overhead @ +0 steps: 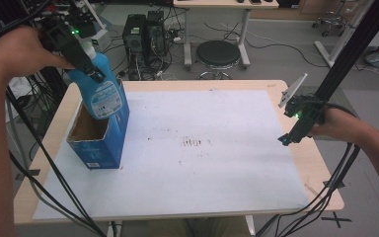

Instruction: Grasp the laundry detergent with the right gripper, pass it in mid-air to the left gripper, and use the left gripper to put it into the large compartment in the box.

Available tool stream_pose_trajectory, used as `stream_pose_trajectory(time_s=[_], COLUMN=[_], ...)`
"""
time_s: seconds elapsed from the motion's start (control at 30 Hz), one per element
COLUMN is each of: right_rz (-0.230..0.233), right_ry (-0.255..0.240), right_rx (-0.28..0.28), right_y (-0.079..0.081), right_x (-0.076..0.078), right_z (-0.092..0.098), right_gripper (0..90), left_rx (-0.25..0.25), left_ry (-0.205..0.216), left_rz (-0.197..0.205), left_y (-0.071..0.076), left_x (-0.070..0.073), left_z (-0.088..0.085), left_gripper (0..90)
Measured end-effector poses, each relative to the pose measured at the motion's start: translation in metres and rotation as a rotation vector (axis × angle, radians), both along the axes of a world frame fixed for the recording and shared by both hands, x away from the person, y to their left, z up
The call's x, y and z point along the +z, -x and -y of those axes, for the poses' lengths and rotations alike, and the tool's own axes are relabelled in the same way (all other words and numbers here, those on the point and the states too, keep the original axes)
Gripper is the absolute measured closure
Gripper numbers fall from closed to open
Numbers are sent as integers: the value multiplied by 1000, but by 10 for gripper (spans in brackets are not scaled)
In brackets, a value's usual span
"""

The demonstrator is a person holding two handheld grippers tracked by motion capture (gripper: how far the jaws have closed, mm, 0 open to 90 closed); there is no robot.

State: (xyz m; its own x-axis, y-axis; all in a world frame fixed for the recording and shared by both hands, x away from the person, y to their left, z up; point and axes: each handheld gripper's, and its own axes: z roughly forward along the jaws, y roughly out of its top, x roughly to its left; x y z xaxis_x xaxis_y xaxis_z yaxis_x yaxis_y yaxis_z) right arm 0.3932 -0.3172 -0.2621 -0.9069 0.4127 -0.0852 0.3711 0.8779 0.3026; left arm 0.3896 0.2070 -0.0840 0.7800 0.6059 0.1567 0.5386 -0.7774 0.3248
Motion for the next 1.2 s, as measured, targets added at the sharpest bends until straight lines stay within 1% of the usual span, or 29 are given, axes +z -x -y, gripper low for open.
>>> stream_pose_trajectory(time_s=[0.03,0.13,0.2,0.37,0.5,0.53,0.67,0.7,0.83,1.0,1.2], right_rz=[-2,0,1,4,12,12,12,10,11,6,9], right_ry=[1,4,6,4,2,2,-1,0,-1,3,3], right_rx=[-3,-3,-4,-2,-8,-8,-11,-19,-21,-18,-29], right_y=[-1,-2,-2,-4,-3,-3,-2,-2,-2,0,1], right_x=[0,-2,-2,-4,-4,-4,-5,-4,-5,-7,-6], right_z=[0,1,1,1,2,2,4,4,4,4,7], right_gripper=[8,8,8,8,8,8,8,8,8,8,8], left_rx=[14,36,42,72,83,83,97,98,94,98,98], left_ry=[-4,-14,-23,-29,-33,-33,-27,-28,-36,-29,-21], left_rz=[5,12,14,6,0,0,0,-2,-21,-45,-64], left_y=[-1,-3,-3,-6,-7,-7,-8,-9,-12,-16,-20], left_x=[0,-2,-4,-12,-19,-19,-29,-32,-46,-70,-105], left_z=[-5,-10,-13,-22,-28,-28,-34,-34,-35,-38,-43], left_gripper=[382,382,382,382,382,382,382,382,382,382,381])
